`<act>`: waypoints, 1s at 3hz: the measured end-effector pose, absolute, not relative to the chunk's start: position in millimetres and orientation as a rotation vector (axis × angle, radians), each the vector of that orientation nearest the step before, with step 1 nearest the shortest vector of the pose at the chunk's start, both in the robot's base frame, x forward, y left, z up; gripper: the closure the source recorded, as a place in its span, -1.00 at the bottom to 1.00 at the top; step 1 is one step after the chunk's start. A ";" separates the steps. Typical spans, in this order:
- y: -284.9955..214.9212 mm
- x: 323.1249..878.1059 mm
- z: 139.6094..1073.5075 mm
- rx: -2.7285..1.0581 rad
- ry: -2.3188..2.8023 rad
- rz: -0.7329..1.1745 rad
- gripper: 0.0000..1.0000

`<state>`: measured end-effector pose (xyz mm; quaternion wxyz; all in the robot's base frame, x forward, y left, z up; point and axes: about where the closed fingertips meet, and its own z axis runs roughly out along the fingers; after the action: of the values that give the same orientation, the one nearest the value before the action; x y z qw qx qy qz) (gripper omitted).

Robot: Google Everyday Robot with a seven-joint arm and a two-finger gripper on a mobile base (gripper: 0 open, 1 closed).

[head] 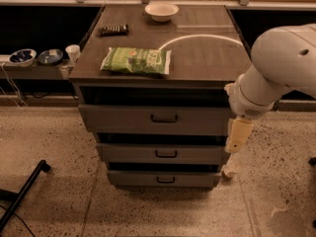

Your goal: Open top drawer

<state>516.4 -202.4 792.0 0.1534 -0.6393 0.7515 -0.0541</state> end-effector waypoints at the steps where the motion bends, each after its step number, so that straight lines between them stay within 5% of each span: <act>1: -179.6 534.7 748.2 -1.908 2.068 -0.114 -1.00; 3: -149.9 573.8 687.2 -1.967 1.996 0.100 -1.00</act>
Offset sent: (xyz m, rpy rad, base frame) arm 0.0636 0.0666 -0.1143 0.1475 0.0528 0.2205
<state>573.8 -149.9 687.2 0.1681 -0.6916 0.7016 0.0351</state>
